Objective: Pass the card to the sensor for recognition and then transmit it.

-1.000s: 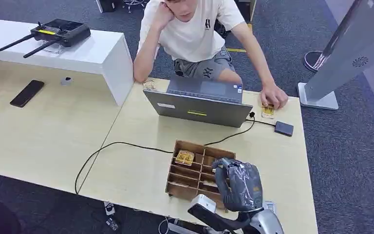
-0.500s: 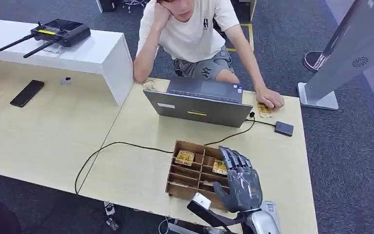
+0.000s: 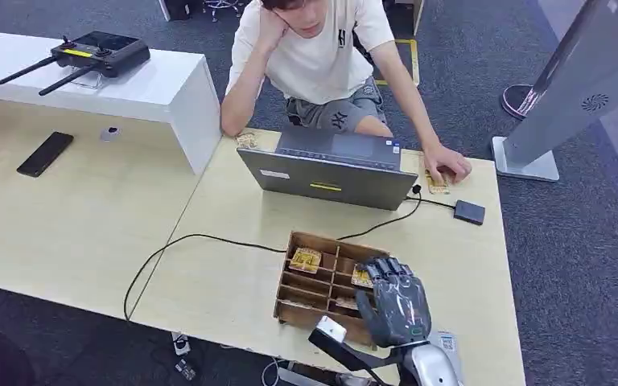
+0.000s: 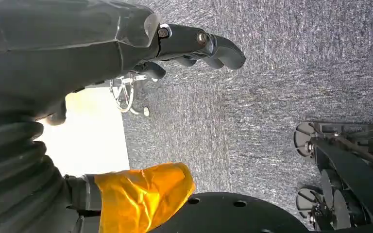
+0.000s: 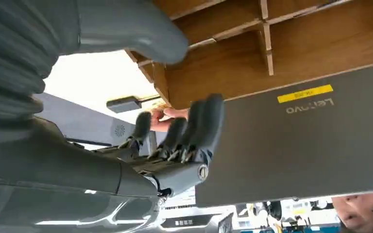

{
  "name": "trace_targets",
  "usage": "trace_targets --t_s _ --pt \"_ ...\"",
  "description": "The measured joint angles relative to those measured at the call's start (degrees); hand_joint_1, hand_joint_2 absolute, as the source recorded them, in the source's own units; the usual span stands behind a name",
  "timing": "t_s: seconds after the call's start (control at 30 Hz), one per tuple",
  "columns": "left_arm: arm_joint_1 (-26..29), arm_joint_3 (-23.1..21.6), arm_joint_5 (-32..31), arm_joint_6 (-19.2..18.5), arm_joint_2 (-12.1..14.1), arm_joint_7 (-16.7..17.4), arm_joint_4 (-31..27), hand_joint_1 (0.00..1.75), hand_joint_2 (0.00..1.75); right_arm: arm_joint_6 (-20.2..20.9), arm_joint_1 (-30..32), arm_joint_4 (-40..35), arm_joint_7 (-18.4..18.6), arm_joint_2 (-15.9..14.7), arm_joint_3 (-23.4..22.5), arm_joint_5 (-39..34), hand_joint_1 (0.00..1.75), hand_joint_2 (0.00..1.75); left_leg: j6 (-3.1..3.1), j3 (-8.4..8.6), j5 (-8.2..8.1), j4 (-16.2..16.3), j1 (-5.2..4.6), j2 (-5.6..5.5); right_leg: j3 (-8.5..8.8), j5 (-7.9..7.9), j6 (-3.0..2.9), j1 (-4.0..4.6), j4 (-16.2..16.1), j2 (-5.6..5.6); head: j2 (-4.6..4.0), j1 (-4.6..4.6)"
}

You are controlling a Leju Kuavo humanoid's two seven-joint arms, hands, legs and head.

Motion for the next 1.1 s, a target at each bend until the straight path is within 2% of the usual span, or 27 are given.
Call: trace_targets --t_s 0.3,0.33,0.47,0.57,0.6,0.67,0.77,0.8,0.87,0.9,0.97,1.07,1.1 --pt "0.00 0.00 0.00 0.00 0.00 0.00 0.00 0.00 1.75 -0.15 -0.11 1.05 0.13 0.00 0.00 0.63 1.03 1.75 0.00 0.00 0.00 0.00 0.00 0.00 0.00 0.00 0.00 0.00 0.00 0.00 0.00 0.00" --pt "0.00 0.00 0.00 0.00 0.00 0.00 0.00 0.00 1.75 -0.28 -0.12 1.05 0.13 0.00 0.00 0.70 1.10 1.75 0.00 0.00 0.00 0.00 0.00 0.00 0.00 0.00 0.00 0.00 0.00 0.00 0.00 0.02" --pt "0.00 0.00 0.00 0.00 0.00 0.00 0.00 0.00 1.75 -1.25 -0.13 1.00 0.33 0.04 -0.15 0.96 1.05 1.75 0.00 0.00 0.00 0.00 0.00 0.00 0.00 0.00 0.00 0.00 0.00 0.00 0.00 0.00" --pt "0.01 0.00 0.00 0.00 0.00 0.00 0.00 0.00 1.75 -2.27 -0.04 0.28 0.70 0.20 -1.05 0.96 1.10 1.75 0.00 0.00 0.00 0.00 0.00 0.00 0.00 0.00 0.00 0.00 0.00 0.00 0.00 0.02" --pt "0.01 0.00 0.00 0.00 0.00 0.00 0.00 0.00 1.75 -2.66 -0.05 -0.26 0.94 0.22 -1.48 0.96 1.31 1.75 0.00 0.00 0.00 0.00 0.00 0.00 0.00 0.00 0.00 0.00 0.00 0.00 0.00 0.00" --pt "0.02 0.00 0.00 0.00 0.00 0.00 0.00 0.00 1.75 -3.48 -0.01 -1.67 1.05 0.24 -2.45 0.96 1.33 1.75 0.00 0.00 0.00 0.00 0.00 0.00 0.00 0.00 0.00 0.00 0.00 0.00 0.00 0.00" --pt "0.02 0.00 0.00 0.00 -0.02 0.00 0.00 0.00 1.75 -4.15 0.06 -4.55 1.16 0.31 -4.24 1.03 1.27 1.75 0.00 0.00 0.00 0.00 -0.01 0.00 0.00 0.00 0.00 -0.01 0.00 0.00 0.00 0.00" --pt "0.02 0.00 0.00 0.00 -0.02 0.00 0.00 0.00 1.75 -4.15 0.08 -5.47 1.16 0.31 -4.79 1.03 1.10 1.75 0.00 0.00 0.00 0.00 -0.01 0.00 -0.01 0.00 0.00 -0.01 0.00 0.00 0.00 0.00" --pt "0.02 0.00 0.00 0.00 -0.02 0.00 0.00 0.00 1.75 -4.15 0.24 -7.28 1.16 0.31 -5.82 1.03 0.98 1.75 0.00 0.00 0.00 0.00 -0.01 0.00 -0.01 0.00 0.00 -0.01 0.00 0.00 0.00 0.02" --pt "0.02 0.00 0.00 0.00 -0.02 0.00 0.00 0.00 1.75 -4.13 0.33 -8.13 1.16 0.31 -6.18 0.98 0.82 1.75 0.00 0.00 0.00 0.00 -0.01 0.00 -0.01 0.00 0.00 -0.01 0.00 0.00 0.00 0.00" --pt "0.02 0.00 0.00 0.00 -0.04 0.00 0.00 0.00 1.75 -4.02 0.70 -9.62 0.85 0.31 -6.89 0.59 0.82 1.75 0.00 0.00 0.00 0.00 -0.01 0.00 -0.01 0.00 0.00 -0.01 0.00 0.00 0.00 0.00" --pt "0.04 0.00 0.22 0.02 -0.07 0.00 0.00 0.00 1.75 -3.23 1.20 -11.02 -0.26 0.31 -7.15 -0.50 0.66 1.75 0.00 0.01 0.00 0.00 -0.01 0.00 -0.01 0.00 0.00 0.00 0.00 0.01 0.00 0.02" --pt "0.03 0.00 0.35 0.02 -0.07 0.00 -0.02 0.00 1.75 -2.91 1.49 -11.50 -0.59 0.31 -7.15 -0.72 0.66 1.75 0.00 0.01 0.00 0.00 0.00 0.00 -0.01 0.00 0.00 0.00 0.00 0.00 0.00 0.00"
